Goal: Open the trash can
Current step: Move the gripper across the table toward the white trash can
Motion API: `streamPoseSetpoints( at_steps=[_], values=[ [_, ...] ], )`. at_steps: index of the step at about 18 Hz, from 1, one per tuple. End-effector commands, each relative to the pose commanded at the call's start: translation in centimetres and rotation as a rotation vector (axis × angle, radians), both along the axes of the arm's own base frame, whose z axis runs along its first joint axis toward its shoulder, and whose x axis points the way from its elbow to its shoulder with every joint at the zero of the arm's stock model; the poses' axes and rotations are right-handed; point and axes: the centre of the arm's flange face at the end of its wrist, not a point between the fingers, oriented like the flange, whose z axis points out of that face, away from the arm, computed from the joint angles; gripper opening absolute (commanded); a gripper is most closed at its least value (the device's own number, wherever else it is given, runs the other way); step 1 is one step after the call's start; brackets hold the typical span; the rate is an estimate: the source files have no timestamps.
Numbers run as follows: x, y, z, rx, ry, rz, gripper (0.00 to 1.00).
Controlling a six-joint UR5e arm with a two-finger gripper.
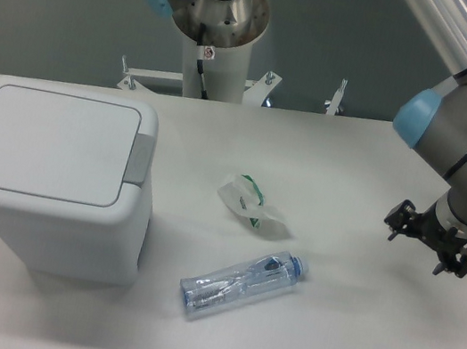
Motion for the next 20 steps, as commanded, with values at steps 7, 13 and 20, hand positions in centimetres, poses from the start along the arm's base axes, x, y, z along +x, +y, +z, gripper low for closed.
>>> streamPoseSetpoints(
  at_steps=[7, 13, 20],
  values=[
    [5.2, 6.4, 6.1, 0.081, -0.061, 0.153, 1.0],
    [11.4, 10.8, 12.7, 0.171, -0.054, 0.215, 1.0],
    [17.1, 13.0, 18.0, 0.278, -0.086, 0.223, 1.0]
  ],
)
